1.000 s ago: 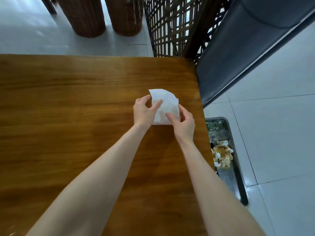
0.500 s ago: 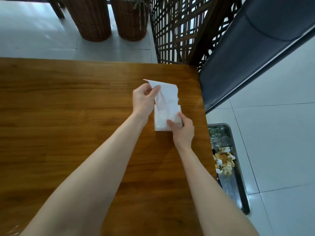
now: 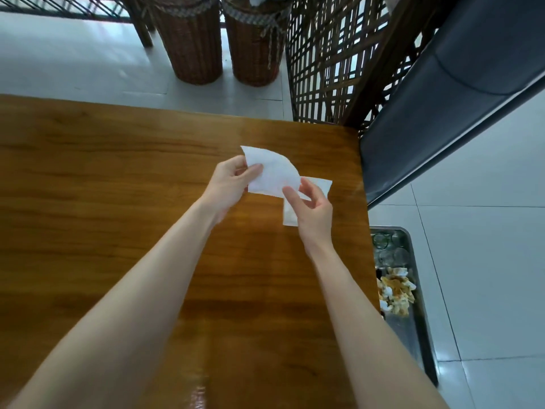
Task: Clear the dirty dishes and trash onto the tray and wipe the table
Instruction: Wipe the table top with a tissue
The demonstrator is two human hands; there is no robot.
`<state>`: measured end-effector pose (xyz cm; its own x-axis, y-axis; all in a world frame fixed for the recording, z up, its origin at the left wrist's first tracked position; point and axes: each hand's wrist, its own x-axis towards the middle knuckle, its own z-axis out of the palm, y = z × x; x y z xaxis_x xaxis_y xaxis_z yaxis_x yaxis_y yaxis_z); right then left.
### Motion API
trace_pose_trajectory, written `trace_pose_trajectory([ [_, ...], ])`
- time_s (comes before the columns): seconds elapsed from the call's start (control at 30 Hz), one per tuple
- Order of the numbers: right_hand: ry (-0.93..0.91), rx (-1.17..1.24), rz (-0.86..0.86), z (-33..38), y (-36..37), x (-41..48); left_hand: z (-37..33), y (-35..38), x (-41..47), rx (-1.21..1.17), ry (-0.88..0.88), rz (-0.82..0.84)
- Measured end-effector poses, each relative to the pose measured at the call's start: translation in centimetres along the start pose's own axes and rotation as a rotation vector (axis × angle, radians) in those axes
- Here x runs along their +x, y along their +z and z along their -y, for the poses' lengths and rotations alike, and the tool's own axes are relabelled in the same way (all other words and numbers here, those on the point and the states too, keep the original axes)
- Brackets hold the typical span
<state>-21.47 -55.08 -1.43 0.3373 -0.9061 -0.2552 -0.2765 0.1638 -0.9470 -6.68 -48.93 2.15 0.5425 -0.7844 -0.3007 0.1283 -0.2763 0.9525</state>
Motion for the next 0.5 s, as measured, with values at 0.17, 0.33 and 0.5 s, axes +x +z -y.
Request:
trace_pose_trajectory([
  [0.17,0.147,-0.006,0.068,-3.2,1.9,-3.0,5.1,-2.1,-3.7,0.156,-0.157,-0.054],
  [0.33,0.266,-0.145,0.085,-6.7,3.3,-5.6,9.8,-2.9,-5.7,0.328,-0.243,-0.169],
  [0.5,0.17,-0.308,0.056,-7.0,3.7,-6.3,12.8,-3.3,-6.9,0.437,-0.207,-0.422],
])
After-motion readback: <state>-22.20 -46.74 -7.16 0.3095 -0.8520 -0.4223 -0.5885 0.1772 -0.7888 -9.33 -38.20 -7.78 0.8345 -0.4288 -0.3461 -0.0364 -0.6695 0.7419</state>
